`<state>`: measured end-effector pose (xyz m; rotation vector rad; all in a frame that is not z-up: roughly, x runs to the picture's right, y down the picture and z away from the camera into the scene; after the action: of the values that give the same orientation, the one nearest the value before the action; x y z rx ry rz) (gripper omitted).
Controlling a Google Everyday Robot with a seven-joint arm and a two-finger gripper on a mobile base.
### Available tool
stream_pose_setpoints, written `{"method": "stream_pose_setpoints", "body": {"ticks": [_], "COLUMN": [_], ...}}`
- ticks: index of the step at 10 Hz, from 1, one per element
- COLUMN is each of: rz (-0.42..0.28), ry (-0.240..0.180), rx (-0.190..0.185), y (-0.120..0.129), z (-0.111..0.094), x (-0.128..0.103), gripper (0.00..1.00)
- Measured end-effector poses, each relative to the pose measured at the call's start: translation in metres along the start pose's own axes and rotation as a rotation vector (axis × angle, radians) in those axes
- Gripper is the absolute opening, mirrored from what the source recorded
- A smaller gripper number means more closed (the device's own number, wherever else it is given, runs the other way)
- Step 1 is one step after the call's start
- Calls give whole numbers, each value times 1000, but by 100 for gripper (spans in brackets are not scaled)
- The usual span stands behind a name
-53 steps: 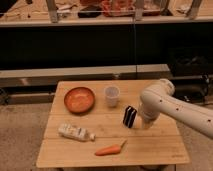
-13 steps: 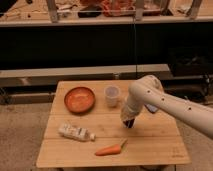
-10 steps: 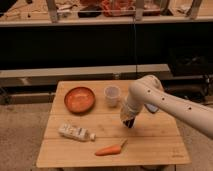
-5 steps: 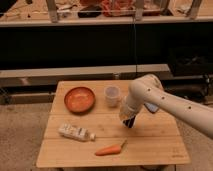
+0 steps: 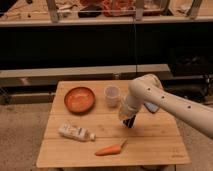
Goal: Knock the eraser over
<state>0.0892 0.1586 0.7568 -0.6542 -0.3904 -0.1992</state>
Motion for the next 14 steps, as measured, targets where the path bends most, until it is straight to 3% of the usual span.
{"method": "stream_pose_setpoints", "body": {"ticks": [14], "rz": [-32], "ry": [-55], "rx": [-9], "y": [-7], "z": [-2], "x": [-17], "gripper": [0]}}
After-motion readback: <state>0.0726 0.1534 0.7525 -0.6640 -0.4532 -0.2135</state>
